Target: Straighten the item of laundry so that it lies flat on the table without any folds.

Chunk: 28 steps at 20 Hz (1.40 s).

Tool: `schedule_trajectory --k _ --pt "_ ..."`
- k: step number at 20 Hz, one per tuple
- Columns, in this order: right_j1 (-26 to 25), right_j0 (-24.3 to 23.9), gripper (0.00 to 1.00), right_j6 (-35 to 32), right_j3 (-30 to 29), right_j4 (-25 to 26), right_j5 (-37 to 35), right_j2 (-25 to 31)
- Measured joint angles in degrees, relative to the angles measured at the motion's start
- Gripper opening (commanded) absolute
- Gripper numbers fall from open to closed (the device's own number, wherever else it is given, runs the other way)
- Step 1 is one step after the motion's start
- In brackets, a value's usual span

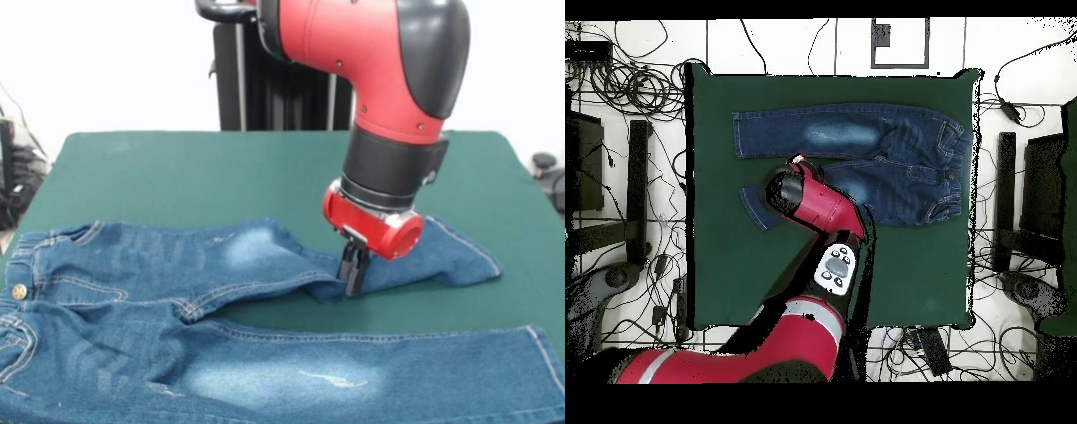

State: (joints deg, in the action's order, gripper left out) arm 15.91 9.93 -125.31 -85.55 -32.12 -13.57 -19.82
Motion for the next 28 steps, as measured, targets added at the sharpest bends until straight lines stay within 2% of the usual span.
schedule_trajectory --k 14,28 --pt "-5.2 2.1 0.0 -5.2 4.9 -5.7 -3.7 -2.6" --pt "-5.9 2.4 0.0 -8.3 6.8 -6.2 -5.3 -4.9"
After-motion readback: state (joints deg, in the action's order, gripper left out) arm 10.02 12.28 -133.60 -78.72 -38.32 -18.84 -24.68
